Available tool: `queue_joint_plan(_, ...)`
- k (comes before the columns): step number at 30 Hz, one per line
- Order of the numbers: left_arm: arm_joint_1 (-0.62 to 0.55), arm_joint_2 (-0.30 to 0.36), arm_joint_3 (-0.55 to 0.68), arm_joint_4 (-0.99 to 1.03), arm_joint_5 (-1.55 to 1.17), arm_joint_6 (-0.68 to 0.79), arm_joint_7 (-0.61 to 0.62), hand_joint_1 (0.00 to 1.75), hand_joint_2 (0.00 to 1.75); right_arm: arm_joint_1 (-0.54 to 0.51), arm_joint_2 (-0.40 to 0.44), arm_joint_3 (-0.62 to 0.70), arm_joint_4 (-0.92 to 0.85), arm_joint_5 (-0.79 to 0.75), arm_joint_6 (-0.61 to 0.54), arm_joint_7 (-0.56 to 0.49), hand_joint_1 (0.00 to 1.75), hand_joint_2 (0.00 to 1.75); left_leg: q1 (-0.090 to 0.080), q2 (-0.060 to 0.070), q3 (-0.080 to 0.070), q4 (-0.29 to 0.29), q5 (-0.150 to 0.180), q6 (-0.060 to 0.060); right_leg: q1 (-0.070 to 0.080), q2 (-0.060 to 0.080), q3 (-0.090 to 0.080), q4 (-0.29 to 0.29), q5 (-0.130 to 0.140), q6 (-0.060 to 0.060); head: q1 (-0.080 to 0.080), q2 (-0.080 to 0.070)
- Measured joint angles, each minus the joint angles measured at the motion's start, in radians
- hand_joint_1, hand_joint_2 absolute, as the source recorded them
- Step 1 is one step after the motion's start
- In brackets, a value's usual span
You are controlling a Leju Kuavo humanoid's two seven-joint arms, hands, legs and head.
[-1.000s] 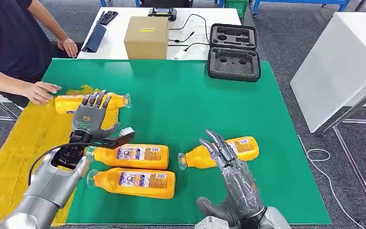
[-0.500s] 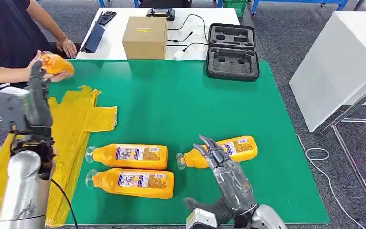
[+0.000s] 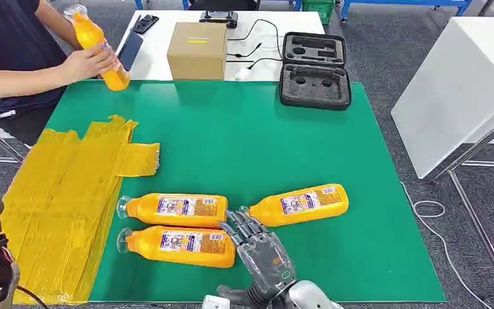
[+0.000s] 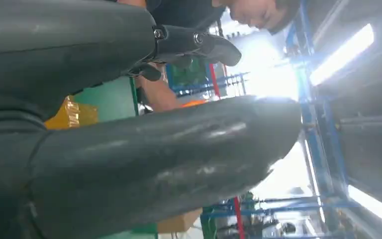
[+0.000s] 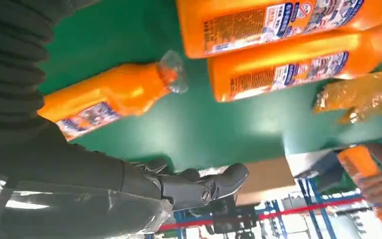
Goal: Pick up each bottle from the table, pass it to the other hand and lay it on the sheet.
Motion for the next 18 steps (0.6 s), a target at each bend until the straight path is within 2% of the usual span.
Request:
queue_joint_plan(7,-0.01,0.014,-0.036,0.005,0.031,0.018,0.0,0.0,0.0,-0.073,0.066,0.013,0.169,0.031,0.002,0.083,0.0,1.75,0.0,0.0,0.0,0.0,0.001,-0.001,0.0,0.0,0.0,0.0,0.001,0.0,0.0,0.0)
queue_joint_plan(18,-0.028,0.025,-0.073,0.02,0.05,0.027,0.002,0.0,0.0,-0.116,0.117,0.011,0.314,0.029,-0.022,0.102,0.0,1.75,0.0,0.0,0.0,0.0,0.001,-0.001,0.0,0.0,0.0,0.0,0.0,0.0,0.0,0.0)
